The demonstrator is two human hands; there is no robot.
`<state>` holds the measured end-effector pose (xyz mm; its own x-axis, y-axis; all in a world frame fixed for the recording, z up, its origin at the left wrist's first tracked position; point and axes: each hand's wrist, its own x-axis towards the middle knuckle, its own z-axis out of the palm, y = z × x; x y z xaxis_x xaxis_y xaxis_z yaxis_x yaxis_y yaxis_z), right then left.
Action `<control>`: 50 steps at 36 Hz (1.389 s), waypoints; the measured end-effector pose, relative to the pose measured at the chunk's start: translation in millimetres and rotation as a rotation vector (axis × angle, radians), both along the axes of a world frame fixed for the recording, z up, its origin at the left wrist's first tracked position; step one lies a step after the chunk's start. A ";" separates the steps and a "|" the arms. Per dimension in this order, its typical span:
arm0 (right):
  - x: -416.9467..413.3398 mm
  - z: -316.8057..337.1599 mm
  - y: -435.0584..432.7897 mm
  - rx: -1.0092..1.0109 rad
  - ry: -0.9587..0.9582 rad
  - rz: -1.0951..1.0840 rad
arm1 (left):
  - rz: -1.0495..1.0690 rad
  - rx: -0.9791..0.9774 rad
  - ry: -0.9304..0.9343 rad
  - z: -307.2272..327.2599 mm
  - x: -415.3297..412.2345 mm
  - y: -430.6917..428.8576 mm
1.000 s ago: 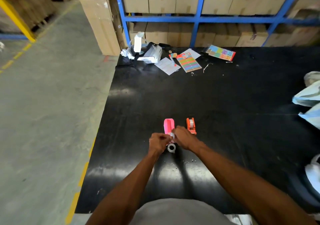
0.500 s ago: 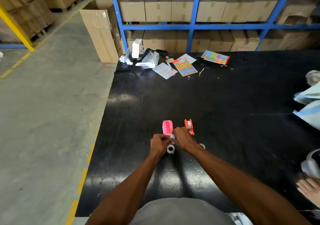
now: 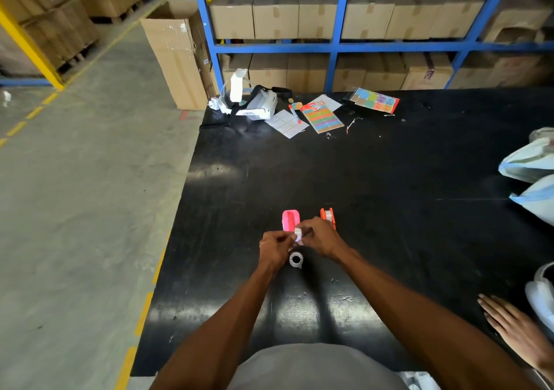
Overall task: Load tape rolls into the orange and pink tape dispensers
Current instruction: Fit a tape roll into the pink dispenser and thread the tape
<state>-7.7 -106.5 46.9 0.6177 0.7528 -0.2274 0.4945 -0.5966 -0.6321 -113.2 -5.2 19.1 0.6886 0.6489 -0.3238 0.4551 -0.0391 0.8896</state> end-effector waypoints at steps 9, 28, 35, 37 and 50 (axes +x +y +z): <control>0.7 -1.0 -1.5 0.071 0.067 -0.039 | -0.007 0.023 0.043 3.4 9.0 3.4; 11.1 -8.3 -9.3 -0.023 0.142 0.034 | 0.061 -0.276 0.018 -3.4 -4.3 17.2; 8.3 -16.0 -11.6 -0.061 0.187 0.037 | 0.027 -0.289 0.134 -12.5 -12.5 15.1; 8.9 -19.0 -12.5 -0.067 0.182 0.041 | 0.014 -0.234 0.194 -18.6 -15.2 14.7; 23.0 -32.5 -15.1 -0.057 0.206 0.016 | -0.209 0.187 0.502 -47.0 -27.5 6.0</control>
<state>15.3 -121.6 14.4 0.5414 0.7447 -0.3903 0.3679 -0.6273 -0.6864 -140.7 0.8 -27.9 0.6001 0.5935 -0.5364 0.7854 -0.3096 0.5360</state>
